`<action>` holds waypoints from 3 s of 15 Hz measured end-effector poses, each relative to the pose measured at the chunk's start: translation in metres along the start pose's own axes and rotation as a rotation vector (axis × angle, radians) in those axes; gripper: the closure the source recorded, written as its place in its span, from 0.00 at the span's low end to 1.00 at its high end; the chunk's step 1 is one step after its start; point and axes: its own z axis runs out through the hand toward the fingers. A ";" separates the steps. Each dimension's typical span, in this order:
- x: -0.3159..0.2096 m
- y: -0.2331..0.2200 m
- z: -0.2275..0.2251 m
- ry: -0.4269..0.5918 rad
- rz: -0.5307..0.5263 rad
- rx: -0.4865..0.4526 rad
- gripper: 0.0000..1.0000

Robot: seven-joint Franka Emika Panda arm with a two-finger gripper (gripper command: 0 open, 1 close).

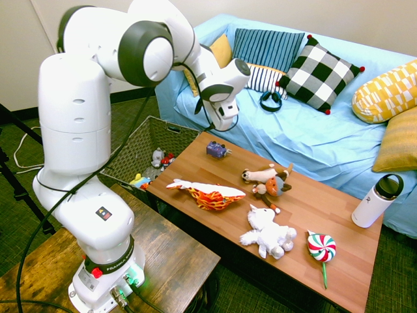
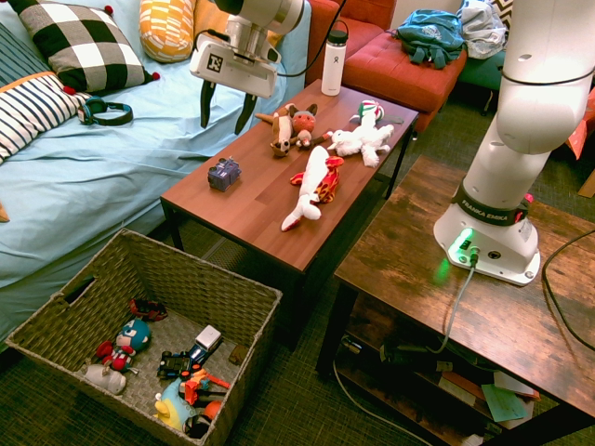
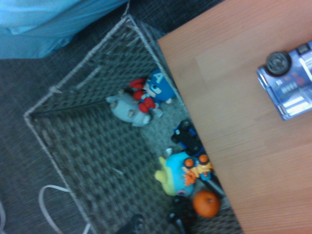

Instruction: Put the toy car in the basket

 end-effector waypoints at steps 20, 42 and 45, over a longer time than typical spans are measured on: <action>0.159 0.008 0.104 -0.123 0.226 -0.006 0.00; 0.072 -0.039 0.093 0.123 0.122 -0.179 1.00; -0.030 -0.048 0.095 0.199 0.027 -0.202 1.00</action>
